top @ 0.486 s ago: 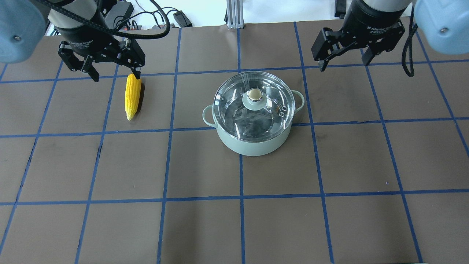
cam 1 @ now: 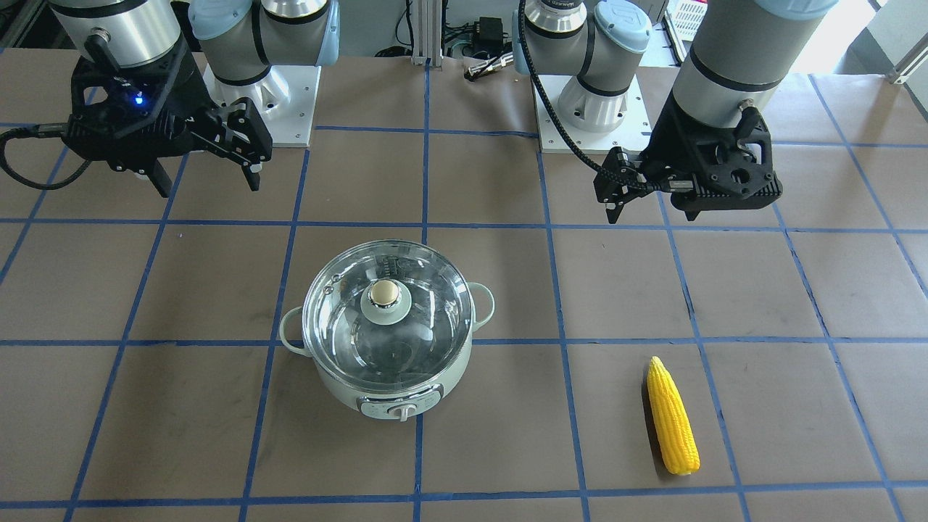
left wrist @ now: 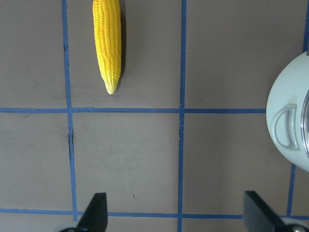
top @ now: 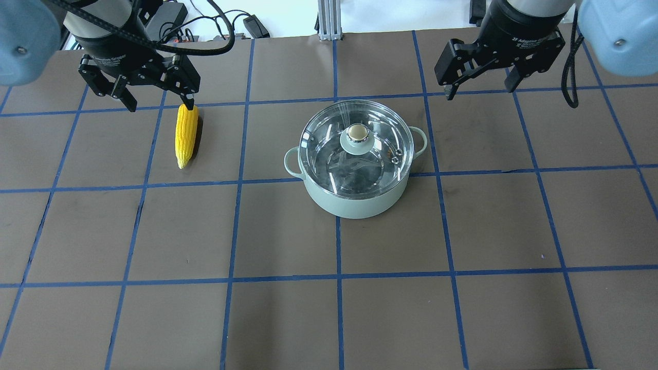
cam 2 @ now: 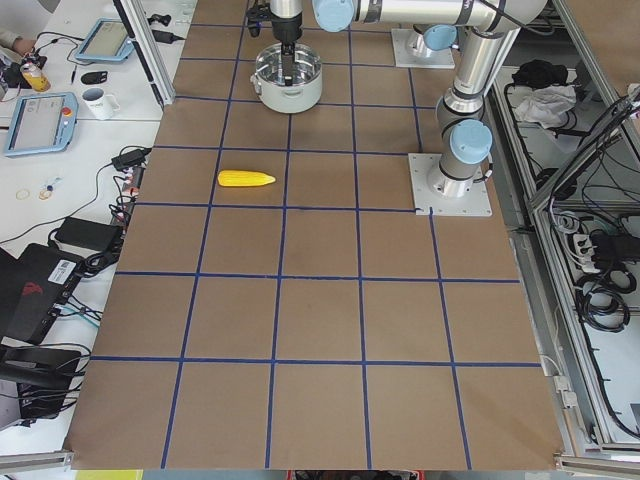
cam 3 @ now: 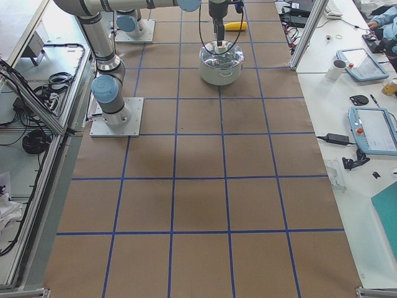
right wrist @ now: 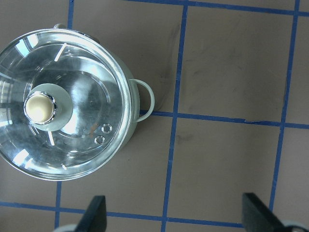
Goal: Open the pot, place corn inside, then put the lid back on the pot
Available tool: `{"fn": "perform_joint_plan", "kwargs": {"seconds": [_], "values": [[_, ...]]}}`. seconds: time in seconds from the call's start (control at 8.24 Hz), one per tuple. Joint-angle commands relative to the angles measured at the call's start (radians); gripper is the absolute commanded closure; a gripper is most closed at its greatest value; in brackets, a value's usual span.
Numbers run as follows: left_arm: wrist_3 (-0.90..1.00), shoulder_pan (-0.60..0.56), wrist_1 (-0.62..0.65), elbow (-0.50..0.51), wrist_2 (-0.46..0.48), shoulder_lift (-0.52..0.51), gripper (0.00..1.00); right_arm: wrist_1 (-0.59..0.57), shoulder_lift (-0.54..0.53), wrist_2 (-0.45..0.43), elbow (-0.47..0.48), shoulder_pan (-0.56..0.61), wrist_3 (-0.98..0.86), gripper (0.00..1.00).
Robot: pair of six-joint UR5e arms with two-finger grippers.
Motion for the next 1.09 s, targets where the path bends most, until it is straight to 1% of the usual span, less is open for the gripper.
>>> {"fn": "perform_joint_plan", "kwargs": {"seconds": [0.0,0.12,0.36,0.49,0.73,0.97], "values": [[0.219,0.066,0.067,-0.005,0.004,-0.025,0.00,0.001,-0.001,-0.002,0.000,0.001,0.000,0.00],[0.285,0.101,0.189,-0.003,0.007,-0.081,0.00,-0.010,0.001,-0.005,0.000,0.001,0.000,0.00],[0.275,0.157,0.231,0.004,0.002,-0.128,0.00,-0.013,-0.001,0.001,0.000,0.001,0.002,0.00],[0.271,0.161,0.266,-0.003,0.002,-0.164,0.00,-0.008,0.002,-0.012,0.000,0.001,0.002,0.00],[0.267,0.165,0.426,0.003,0.003,-0.282,0.00,-0.011,0.004,-0.015,0.000,0.001,0.012,0.00],[0.233,0.165,0.474,0.000,-0.004,-0.368,0.00,-0.017,0.014,-0.004,-0.001,0.001,0.012,0.00]]}}
